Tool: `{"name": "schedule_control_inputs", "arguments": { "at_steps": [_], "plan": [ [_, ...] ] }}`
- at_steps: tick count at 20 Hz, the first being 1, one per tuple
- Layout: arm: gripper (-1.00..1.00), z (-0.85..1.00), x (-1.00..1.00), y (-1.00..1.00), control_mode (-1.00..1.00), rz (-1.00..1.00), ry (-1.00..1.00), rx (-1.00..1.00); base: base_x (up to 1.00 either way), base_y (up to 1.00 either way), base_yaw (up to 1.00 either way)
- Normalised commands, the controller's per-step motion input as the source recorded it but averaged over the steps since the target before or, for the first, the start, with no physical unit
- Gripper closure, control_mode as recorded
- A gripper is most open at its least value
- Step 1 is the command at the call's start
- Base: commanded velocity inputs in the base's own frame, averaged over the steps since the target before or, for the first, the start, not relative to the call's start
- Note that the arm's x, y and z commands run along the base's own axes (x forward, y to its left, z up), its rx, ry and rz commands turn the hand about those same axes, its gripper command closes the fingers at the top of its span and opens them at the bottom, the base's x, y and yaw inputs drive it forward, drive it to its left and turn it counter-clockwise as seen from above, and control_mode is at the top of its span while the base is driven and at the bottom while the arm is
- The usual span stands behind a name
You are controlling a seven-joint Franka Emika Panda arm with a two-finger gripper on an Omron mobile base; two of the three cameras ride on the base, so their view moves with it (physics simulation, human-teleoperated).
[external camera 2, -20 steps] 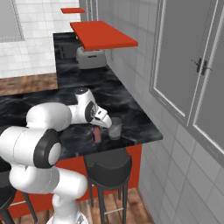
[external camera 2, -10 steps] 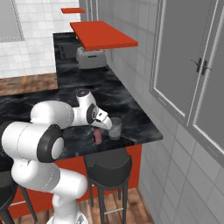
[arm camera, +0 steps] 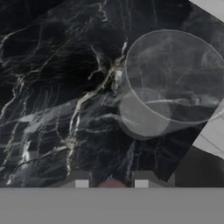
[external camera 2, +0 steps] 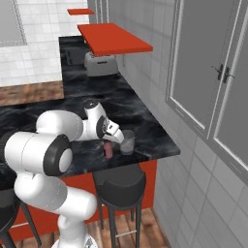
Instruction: There is a wine glass and glass cup on the dining counter. Place the wine bottle next to the wine glass and the juice bottle next to the glass cup.
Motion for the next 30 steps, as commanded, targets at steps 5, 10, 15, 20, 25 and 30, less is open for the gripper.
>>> {"name": "schedule_control_inputs", "arguments": {
  "at_steps": [5, 10, 15, 20, 25, 30],
  "plan": [
    [1.0, -0.09, 0.12, 0.08, -1.0, 0.0, -0.02, 0.0, 0.0, 0.0, 0.0],
    [1.0, -0.17, 0.07, 0.03, -1.0, 0.0, 0.0, 0.0, 0.0, 0.0, 0.0],
    [1.0, -0.15, 0.13, 0.0, -1.0, 0.0, 0.0, 0.0, 0.0, 0.0, 0.0],
    [1.0, -0.1, 0.23, 0.0, -1.0, 0.0, -0.01, 0.0, 0.0, 0.0, 0.0],
    [1.0, -0.13, 0.19, 0.0, -1.0, 0.0, -0.02, 0.0, 0.0, 0.0, 0.0],
    [1.0, -0.16, 0.04, -0.03, -1.0, 0.0, -0.03, 0.0, 0.0, 0.0, 0.0]
  ]
}}
